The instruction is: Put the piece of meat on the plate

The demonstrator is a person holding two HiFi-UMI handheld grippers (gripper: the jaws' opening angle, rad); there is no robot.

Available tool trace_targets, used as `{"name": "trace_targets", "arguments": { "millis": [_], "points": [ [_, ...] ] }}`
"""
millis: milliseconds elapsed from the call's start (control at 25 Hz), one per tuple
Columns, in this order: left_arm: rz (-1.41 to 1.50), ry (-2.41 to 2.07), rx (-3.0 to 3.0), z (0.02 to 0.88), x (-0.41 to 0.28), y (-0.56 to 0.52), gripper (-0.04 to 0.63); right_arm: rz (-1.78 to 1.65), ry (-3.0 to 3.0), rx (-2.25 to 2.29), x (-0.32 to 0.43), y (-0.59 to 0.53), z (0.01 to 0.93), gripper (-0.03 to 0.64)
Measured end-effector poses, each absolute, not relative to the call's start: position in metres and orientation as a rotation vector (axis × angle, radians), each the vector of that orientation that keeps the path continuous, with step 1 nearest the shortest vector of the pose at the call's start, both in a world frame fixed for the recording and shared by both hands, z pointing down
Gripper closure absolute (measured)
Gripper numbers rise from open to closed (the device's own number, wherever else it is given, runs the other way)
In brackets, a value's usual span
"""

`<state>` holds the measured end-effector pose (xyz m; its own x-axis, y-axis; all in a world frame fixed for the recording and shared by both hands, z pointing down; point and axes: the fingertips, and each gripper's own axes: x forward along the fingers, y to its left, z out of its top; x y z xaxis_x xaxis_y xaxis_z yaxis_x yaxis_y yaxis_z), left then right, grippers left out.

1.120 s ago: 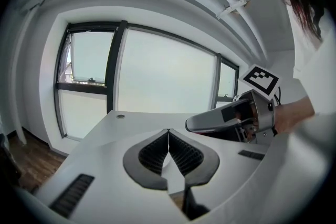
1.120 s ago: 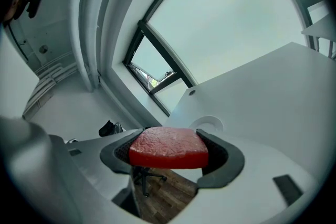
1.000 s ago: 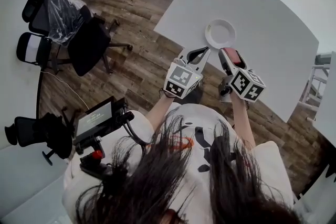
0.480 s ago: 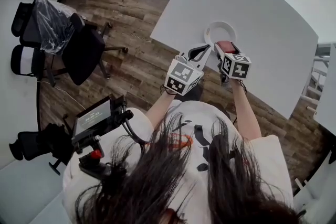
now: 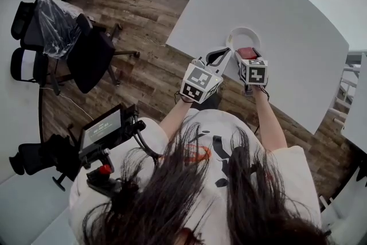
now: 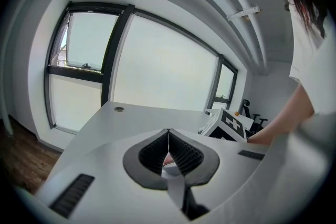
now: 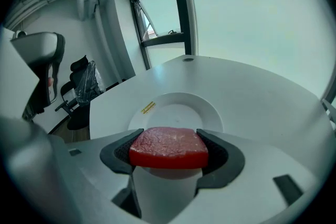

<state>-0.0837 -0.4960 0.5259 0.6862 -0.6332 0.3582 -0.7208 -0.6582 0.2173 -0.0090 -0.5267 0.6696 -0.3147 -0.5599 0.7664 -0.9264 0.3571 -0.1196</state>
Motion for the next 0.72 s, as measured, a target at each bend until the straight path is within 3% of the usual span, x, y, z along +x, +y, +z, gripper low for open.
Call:
{"name": "trace_targets", "arguments": {
  "millis": [720],
  "points": [
    [0.356,-1.032,2.571,0.520,-0.072,-0.498,0.589,0.685,-1.979,1.196,-0.012,-0.525,0.666,0.293]
  ]
}}
